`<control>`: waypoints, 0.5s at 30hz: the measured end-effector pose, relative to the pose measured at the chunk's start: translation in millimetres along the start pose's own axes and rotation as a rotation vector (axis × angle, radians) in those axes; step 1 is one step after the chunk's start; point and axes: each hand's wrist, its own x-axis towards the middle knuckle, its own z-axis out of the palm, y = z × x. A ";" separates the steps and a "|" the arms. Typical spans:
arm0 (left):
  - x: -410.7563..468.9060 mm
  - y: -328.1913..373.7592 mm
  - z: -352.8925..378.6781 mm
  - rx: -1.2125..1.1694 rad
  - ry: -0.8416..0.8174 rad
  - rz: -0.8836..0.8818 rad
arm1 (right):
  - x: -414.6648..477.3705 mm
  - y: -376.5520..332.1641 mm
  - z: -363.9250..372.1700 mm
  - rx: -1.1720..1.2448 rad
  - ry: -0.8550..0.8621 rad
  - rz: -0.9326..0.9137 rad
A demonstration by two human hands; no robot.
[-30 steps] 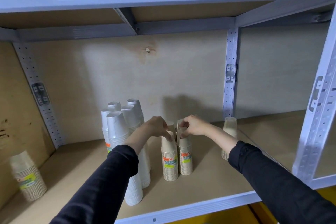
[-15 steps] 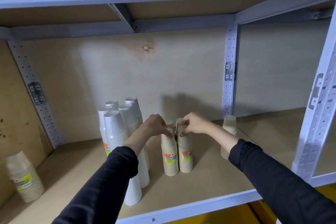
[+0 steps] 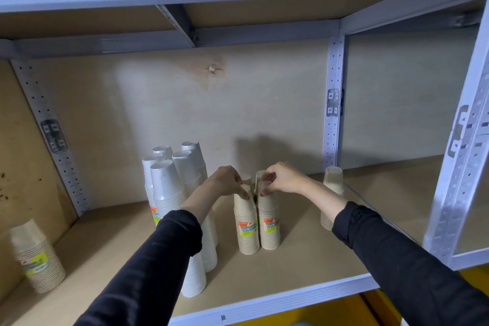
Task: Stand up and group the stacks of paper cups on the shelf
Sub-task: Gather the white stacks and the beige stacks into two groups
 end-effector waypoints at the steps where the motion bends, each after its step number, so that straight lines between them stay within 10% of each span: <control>1: -0.5 0.3 0.3 -0.001 0.004 -0.001 | -0.2 0.1 -0.3 0.005 0.002 -0.002; 15: -11.6 5.9 3.6 -0.106 0.202 0.045 | -22.1 33.0 -29.4 0.066 0.236 0.123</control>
